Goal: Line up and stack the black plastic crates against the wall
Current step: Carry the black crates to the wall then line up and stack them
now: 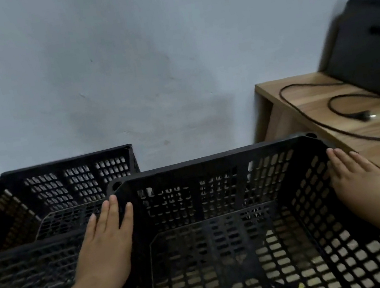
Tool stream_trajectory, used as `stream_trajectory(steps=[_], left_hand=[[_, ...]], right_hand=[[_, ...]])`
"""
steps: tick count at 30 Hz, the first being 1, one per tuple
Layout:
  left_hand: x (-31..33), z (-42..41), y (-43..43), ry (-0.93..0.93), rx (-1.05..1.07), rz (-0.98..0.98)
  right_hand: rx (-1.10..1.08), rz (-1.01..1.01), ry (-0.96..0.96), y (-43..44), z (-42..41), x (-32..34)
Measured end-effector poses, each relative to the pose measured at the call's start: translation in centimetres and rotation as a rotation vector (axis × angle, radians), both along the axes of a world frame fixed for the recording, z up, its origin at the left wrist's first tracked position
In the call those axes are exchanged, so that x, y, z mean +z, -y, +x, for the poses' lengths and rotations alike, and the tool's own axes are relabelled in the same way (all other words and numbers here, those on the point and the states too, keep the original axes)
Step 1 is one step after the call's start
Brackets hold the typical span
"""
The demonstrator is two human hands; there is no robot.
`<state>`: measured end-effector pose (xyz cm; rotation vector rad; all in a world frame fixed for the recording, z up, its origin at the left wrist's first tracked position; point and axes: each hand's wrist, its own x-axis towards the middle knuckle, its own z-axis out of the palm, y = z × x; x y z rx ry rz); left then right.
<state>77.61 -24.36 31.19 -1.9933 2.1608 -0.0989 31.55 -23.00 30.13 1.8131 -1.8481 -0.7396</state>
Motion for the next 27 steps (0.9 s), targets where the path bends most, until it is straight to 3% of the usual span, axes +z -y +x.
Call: stream_trajectory(steps=[2, 3, 4, 5, 9, 12, 16, 27], left_hand=[[2.2, 0.7, -1.1, -0.001, 0.014, 0.007], [3.5, 1.1, -1.5, -0.002, 0.016, 0.0], [4.9, 1.6, -1.9, 0.0, 0.013, -0.009], [6.5, 2.2, -2.3, 0.001, 0.006, -0.021], [13.7, 4.9, -3.2, -0.001, -0.001, -0.052], [19.2, 7.9, -3.1, 0.026, 0.021, -0.06], [25.1, 12.7, -1.8, 0.084, 0.084, -0.063], [28.9, 25.4, 7.3, 0.232, 0.221, -0.03]], right_hand=[[0.104, -0.025, 0.079, -1.1, 2.1, 3.1], [0.11, -0.016, 0.025, -1.5, 3.1, 5.3], [0.153, -0.119, 0.047, -1.9, 3.0, 6.9], [0.139, -0.153, 0.119, -2.2, 3.4, 8.4], [0.141, -0.193, 0.084, -2.0, 6.4, 15.0], [0.068, -0.068, 0.128, -1.2, 9.4, 20.4], [0.128, -0.056, 0.166, 2.3, 13.6, 25.6], [0.241, 0.039, 0.16, 16.6, 26.1, 27.7]])
